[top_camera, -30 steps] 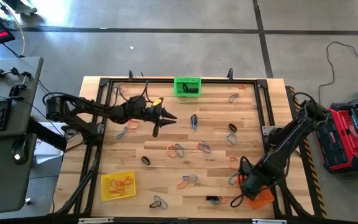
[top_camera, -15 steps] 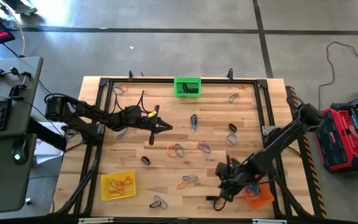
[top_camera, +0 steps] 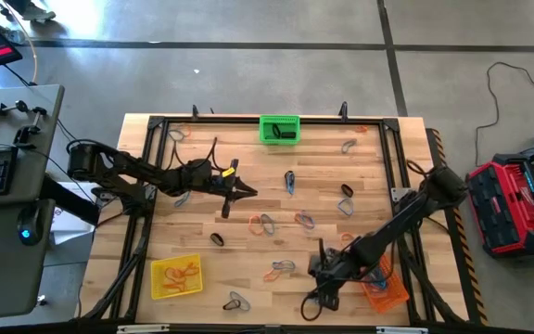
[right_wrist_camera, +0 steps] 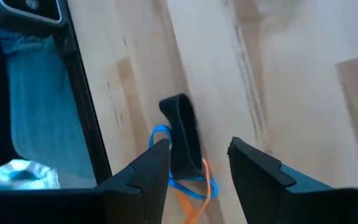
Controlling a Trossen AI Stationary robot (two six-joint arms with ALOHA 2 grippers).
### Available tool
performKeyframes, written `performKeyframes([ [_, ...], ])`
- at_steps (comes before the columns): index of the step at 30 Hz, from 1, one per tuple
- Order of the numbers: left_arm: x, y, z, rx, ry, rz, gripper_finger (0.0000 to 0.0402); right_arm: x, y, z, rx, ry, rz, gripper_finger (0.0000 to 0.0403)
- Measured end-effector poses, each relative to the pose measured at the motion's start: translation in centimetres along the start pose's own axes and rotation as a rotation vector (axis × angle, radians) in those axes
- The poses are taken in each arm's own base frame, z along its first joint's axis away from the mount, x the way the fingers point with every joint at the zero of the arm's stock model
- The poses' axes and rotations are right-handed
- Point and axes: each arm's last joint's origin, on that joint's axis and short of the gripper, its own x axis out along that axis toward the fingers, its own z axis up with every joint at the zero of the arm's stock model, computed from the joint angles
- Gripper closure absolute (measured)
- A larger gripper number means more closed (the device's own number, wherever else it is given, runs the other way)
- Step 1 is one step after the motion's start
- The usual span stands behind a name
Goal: Sort rubber bands into baskets
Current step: Put the black rubber band into the green bin
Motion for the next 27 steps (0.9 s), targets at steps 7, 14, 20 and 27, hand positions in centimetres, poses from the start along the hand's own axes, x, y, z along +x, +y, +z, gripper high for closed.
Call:
performKeyframes([
  [7,0.0,0.0,-0.3,-0.007,0.029,-0.004,0.0383,1.4,0.1,0.0,-0.036,0.024,0.037,0.0249],
  [14,0.0,0.0,-0.4,-0.009,0.038,-0.005,0.0383,2.5,-0.2,0.1,-0.079,0.053,0.043,0.0253],
  [20,0.0,0.0,-0.4,-0.009,0.037,-0.004,0.0383,2.6,-0.3,0.2,-0.106,0.055,0.044,0.0307],
  [27,0.0,0.0,-0.4,-0.009,0.037,-0.004,0.0383,2.4,-0.6,0.8,-0.121,0.07,0.071,0.0395],
])
